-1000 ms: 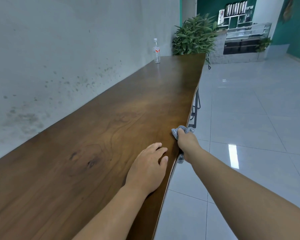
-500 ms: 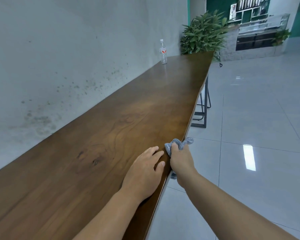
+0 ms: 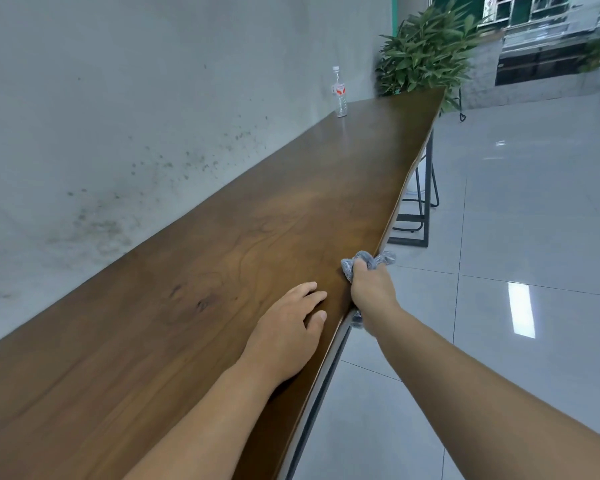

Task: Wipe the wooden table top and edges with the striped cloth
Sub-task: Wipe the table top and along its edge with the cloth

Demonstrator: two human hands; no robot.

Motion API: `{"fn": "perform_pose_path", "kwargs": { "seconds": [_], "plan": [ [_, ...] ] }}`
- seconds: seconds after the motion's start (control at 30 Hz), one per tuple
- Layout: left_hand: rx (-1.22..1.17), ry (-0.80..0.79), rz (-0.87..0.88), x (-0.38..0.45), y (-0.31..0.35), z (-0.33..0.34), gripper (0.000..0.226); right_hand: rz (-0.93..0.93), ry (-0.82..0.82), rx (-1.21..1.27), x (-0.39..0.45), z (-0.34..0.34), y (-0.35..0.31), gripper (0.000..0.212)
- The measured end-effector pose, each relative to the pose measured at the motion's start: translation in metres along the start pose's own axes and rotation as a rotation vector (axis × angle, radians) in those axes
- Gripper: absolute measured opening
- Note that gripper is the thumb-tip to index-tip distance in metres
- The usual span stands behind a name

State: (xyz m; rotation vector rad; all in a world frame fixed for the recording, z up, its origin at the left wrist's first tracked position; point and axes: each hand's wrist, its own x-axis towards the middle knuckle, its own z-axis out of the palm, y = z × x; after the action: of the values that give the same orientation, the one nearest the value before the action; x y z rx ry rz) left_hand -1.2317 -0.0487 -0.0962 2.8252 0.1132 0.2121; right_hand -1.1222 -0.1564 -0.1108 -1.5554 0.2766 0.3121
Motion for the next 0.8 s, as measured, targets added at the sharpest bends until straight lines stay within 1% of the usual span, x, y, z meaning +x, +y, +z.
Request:
{"fn": "perform_pose_path", "kwargs": {
  "seconds": [0.17, 0.33, 0.57, 0.67, 0.8],
  "plan": [
    [0.014, -0.027, 0.039, -0.013, -0.005, -0.003, 0.044, -0.012, -0.018, 0.005, -0.039, 0.008, 0.023, 0.052],
    [-0.007, 0.006, 0.037, -0.014, -0.003, -0.002, 0.043, 0.012, 0.029, -0.036, -0.025, 0.011, 0.018, 0.053],
    [-0.012, -0.030, 0.058, -0.017, -0.003, -0.007, 0.044, 0.017, 0.044, -0.028, -0.010, 0.005, -0.003, 0.057],
    [-0.003, -0.063, 0.070, -0.030, -0.006, -0.012, 0.045, 0.017, 0.064, -0.007, -0.019, 0.008, 0.002, 0.059],
    [-0.009, -0.074, 0.104, -0.049, -0.012, -0.014, 0.045, 0.010, 0.063, -0.012, -0.047, 0.015, 0.020, 0.054]
  ]
}}
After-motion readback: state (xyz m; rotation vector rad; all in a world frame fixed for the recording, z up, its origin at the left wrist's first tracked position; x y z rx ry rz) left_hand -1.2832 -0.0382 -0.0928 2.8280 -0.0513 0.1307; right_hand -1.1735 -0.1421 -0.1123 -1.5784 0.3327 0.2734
